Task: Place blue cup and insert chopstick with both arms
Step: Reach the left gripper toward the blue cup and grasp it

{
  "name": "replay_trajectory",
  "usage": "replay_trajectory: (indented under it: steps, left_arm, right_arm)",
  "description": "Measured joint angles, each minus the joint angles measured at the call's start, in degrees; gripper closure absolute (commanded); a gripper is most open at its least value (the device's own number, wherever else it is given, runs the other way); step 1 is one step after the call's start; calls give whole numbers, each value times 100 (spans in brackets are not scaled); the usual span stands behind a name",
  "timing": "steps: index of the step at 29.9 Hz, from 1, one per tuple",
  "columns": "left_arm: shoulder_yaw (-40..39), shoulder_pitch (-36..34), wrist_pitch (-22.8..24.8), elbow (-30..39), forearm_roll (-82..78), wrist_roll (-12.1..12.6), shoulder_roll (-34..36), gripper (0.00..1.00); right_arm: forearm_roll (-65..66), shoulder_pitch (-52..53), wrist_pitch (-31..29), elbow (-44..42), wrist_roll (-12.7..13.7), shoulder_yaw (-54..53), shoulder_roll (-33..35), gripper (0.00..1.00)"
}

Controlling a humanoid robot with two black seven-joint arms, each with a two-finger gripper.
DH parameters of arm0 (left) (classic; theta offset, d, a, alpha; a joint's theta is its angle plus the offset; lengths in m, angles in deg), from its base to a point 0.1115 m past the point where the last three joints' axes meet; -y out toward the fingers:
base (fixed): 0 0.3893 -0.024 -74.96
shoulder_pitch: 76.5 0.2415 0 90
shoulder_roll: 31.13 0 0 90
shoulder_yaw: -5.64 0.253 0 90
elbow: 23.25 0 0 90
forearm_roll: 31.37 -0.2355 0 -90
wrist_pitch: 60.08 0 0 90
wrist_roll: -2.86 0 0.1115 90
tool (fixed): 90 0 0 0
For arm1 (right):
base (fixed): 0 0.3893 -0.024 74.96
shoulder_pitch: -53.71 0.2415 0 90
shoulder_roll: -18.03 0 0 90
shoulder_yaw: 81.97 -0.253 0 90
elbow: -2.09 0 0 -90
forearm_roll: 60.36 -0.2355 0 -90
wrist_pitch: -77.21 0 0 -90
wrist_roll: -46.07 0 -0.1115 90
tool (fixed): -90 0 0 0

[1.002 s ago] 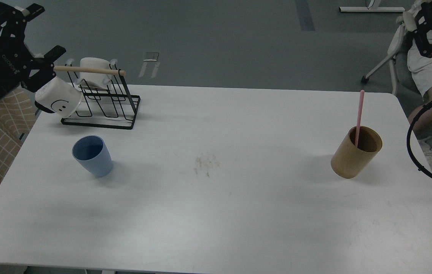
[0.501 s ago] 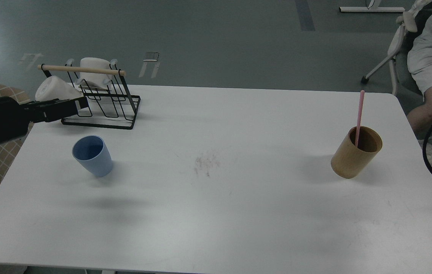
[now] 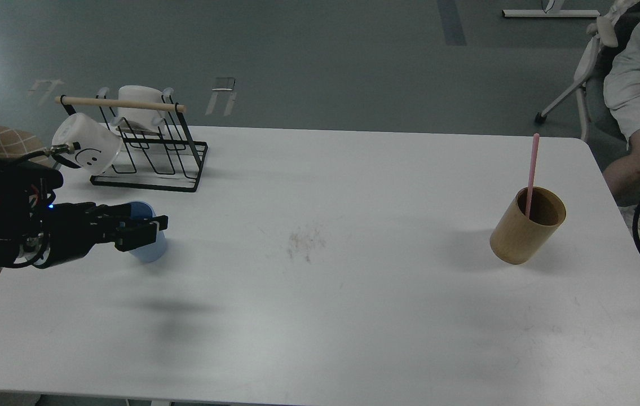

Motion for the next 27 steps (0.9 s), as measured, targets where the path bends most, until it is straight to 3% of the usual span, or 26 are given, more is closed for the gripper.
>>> replay_trajectory:
  steps: [9,13,20,23,25,27]
  left_arm:
    - [172,-49,0,-516,-230,-14,-394,32]
    - [214,-89,-11,-703,-251,-22,-499,50]
    - [218,-158,-65,-752,-532,0,-652,60]
    - [220,-181,-68,-798,-597,13,-717,75]
    - [224,-185,-69,-806,-615,17,-723,93]
    - [224,-189,-69,-809,-623,17,-723,97]
  right_arm:
    - [0,-10,3,-6,0,-23,40,0]
    - [0,-21,3,-12,0,-58,42,0]
    - [0,-69,-4,-18,0,-70,43,0]
    - [0,-77,-13,-33,1,-80,43,0]
    - [0,-78,-20,-49,1,-114,43,0]
    - [0,-79,-24,-61,1,-134,43,0]
